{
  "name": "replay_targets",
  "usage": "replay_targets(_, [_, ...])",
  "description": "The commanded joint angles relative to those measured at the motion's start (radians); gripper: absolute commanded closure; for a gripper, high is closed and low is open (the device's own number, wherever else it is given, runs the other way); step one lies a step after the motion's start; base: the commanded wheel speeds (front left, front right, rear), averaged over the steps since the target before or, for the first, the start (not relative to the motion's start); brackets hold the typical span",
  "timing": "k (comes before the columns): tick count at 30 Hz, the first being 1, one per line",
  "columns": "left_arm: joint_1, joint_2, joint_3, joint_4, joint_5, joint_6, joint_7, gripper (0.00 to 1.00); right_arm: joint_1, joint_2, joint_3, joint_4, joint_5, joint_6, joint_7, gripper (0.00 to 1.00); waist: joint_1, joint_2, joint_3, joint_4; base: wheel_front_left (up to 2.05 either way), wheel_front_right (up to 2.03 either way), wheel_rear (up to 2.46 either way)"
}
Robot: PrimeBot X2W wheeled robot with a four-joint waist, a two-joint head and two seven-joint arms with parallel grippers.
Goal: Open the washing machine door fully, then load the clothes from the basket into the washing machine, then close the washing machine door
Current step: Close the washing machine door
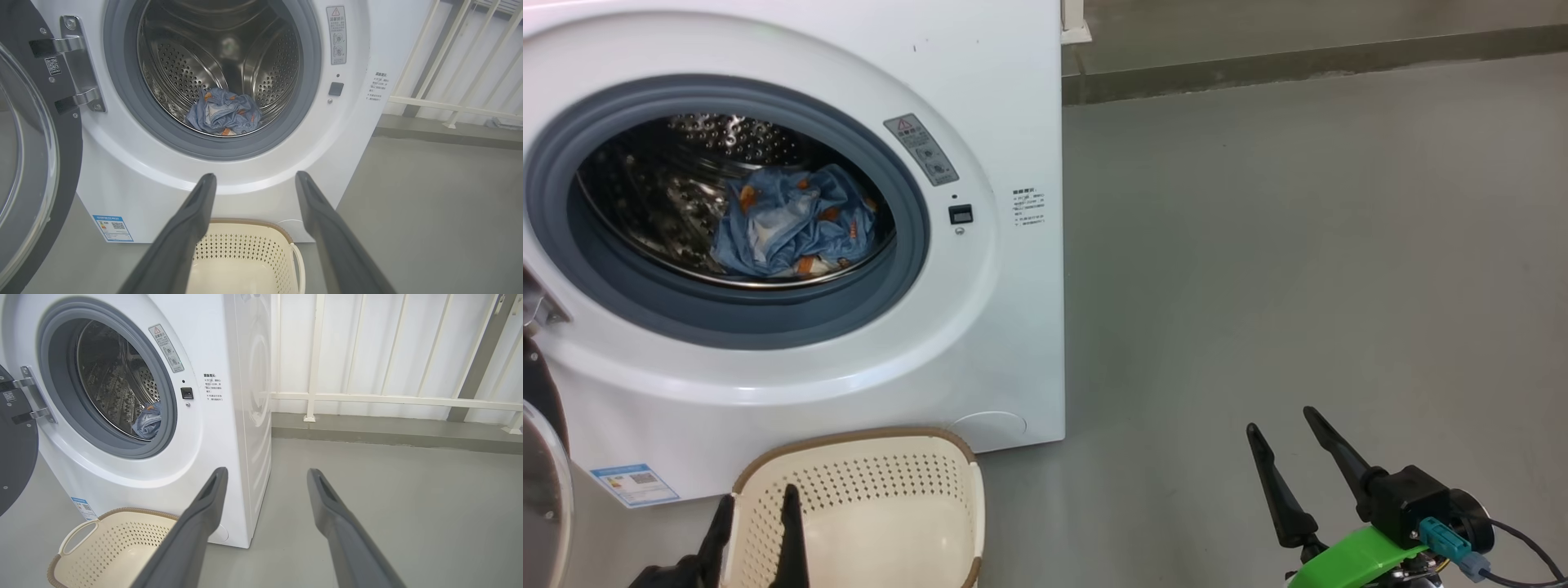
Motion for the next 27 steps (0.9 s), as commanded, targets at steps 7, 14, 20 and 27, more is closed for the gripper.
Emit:
replay_targets(7, [-0.017,-0.038,0.082,0.002,0.057,-0.046,-0.006,0.0,-0.018,0.001,0.008,-0.026,-0.005,0.002,-0.012,0.0,0.0,-0.0001,-0.001,-0.007,0.0,0.0,0.0])
replay_targets(14, [-0.023,-0.069,0.122,0.022,0.099,-0.079,-0.006,0.0,-0.02,0.024,-0.115,0.0,-0.058,0.002,-0.012,0.0,0.0,-0.0001,-0.004,-0.006,0.0,0.0,0.0])
replay_targets(20, [-0.027,-0.089,0.149,0.038,0.121,-0.102,-0.006,0.0,-0.025,0.033,-0.152,0.012,-0.077,0.002,-0.012,0.0,0.0,-0.0001,-0.007,-0.004,0.0,0.0,0.0])
replay_targets(27, [-0.034,-0.105,0.168,0.055,0.138,-0.124,-0.006,0.0,-0.028,0.034,-0.119,-0.009,-0.049,0.002,-0.012,0.0,0.0,-0.0001,-0.006,0.0,0.0,0.0,0.0])
